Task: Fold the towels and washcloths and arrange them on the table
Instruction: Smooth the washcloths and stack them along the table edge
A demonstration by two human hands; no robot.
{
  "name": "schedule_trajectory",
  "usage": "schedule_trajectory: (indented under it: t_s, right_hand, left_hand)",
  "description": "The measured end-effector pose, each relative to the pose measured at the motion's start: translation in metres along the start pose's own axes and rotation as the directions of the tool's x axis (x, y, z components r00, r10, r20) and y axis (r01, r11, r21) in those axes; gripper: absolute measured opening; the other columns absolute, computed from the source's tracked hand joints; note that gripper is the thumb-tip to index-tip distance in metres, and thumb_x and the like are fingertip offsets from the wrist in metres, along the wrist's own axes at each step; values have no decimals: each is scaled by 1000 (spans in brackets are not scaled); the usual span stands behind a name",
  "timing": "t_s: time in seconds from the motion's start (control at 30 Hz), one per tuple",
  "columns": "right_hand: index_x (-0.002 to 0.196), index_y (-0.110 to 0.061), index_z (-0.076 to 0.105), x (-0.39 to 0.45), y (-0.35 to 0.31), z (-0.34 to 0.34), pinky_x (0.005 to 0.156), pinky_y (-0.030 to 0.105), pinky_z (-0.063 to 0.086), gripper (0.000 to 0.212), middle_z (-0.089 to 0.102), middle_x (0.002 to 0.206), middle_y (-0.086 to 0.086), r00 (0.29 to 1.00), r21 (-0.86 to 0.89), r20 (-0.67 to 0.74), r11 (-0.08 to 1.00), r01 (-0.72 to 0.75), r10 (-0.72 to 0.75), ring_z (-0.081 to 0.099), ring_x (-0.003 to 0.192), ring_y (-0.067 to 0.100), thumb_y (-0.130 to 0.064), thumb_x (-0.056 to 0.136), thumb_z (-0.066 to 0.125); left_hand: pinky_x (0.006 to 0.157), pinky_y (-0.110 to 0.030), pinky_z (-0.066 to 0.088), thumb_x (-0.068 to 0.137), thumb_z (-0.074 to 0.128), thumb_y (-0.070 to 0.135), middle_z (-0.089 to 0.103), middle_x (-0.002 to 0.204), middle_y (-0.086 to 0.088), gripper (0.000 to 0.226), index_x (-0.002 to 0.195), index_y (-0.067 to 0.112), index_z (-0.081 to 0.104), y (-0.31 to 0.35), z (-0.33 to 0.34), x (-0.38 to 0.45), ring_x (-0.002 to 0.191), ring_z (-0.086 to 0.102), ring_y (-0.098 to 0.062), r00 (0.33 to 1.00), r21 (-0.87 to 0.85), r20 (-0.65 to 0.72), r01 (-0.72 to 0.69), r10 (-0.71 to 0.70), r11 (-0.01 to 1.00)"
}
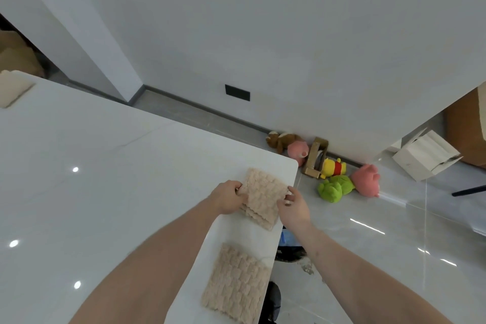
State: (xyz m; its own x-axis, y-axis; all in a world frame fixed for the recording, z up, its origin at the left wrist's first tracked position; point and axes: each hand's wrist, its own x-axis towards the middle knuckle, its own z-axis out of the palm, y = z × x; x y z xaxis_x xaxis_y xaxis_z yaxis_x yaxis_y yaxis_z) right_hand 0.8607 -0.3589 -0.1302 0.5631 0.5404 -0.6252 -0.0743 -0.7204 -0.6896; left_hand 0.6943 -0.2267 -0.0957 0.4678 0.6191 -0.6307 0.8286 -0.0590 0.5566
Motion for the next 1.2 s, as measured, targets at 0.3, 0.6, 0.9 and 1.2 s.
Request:
schedule_trajectory:
  t_s: [0.3,0.6,0.9,1.2]
  right_hand:
    - [138,-18,50,-2,-3,-2,55,19,43,42,60,98,-4,993,-127,-79,989,74,-84,59,78,7,-18,98,63]
    - [144,-22,44,-18,1,-5,85,38,58,48,53,131,3,961,-254,-135,946,203,-242,61,101,16,-15,99,58]
    - [159,-28,25,-44,37,1,122,50,29,66,12,169,-6,898,-696,236,581,423,-371,17,153,23,-26,99,52]
    - [162,-26,19,-77,35,-1,128,42,18,67,4,171,-3,880,-650,249,605,461,-404,4,158,23,-28,102,49]
  left_hand:
    - [63,-22,42,89,70,41,60,79,8,18,81,28,60,1,-5,-5,72,56,-10,991,-48,117,63,-57,997]
    - [84,-37,52,95,54,41,52,133,1,38,128,23,48,-2,14,-21,111,57,-21,972,295,-222,-11,80,956]
    - [127,-50,4,104,33,32,-2,171,4,61,162,26,13,-25,50,-42,157,-5,-21,917,621,95,-358,387,697]
    - [127,-48,-5,102,35,25,1,171,7,65,162,30,11,-24,45,-84,158,-5,-21,929,565,-98,-244,358,788]
